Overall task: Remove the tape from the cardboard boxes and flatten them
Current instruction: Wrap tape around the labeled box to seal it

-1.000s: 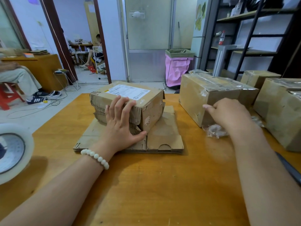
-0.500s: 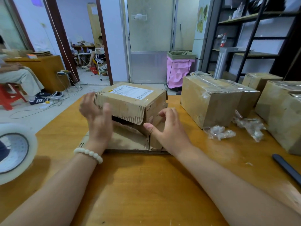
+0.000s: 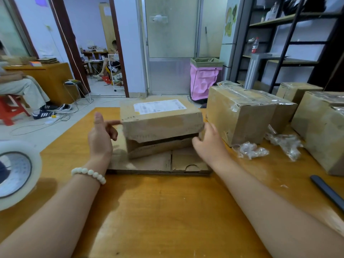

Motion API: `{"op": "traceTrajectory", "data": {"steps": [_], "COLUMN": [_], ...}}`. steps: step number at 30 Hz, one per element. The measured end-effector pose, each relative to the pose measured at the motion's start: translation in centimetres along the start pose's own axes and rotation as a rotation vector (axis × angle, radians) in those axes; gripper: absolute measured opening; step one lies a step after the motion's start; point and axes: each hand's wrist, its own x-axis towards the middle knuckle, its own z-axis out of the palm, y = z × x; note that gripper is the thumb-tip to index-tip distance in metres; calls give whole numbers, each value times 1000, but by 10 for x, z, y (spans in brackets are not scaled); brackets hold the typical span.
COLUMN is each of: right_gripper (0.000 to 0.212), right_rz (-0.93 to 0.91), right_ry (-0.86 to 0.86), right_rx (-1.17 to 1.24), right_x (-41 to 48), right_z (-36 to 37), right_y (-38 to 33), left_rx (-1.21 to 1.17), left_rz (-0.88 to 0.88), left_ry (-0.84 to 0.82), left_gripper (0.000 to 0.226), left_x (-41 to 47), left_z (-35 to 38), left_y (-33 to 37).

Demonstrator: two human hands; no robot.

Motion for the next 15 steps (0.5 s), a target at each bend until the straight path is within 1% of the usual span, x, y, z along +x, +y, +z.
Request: {"op": "traceTrajectory", "data": {"steps": [1, 3, 5, 6, 7, 9, 10, 12, 13, 15], "right_gripper": [34, 35, 29, 25, 23, 23, 25, 34, 40, 47], "right_rz": [41, 95, 80, 79, 81, 87, 86, 48, 19, -47], "right_ry": [62, 176, 227, 217, 193, 129, 89, 13, -14, -43], "right_rx": [-19, 17, 132, 187, 236, 317, 334, 306, 276, 189], "right_x": [3, 5, 4, 4, 2, -2, -4, -6, -7, -9], "right_z": [-1, -4, -7, -7, -7, -2, 2, 7, 10, 14], "right_y": [4, 6, 6, 5, 3, -2, -4, -6, -7, -8], "left_rx": [24, 52, 77, 74, 83, 73, 40, -7, 7, 31], "left_rz": [10, 1, -47, -73, -99, -149, -167, -175, -168, -163], "left_ry": [8, 34, -2, -44, -91, -182, -208, -209, -208, -214], "left_gripper": [62, 51, 36, 31, 32, 45, 45, 40, 44, 66], "left_x": [-2, -4, -2, 0, 1, 0, 0, -1, -2, -3], "left_z": [1, 2, 3, 3, 3, 5, 6, 7, 7, 7], "left_y": [0, 0, -3, -5, -5, -4, -5, -5, -3, -3]}}
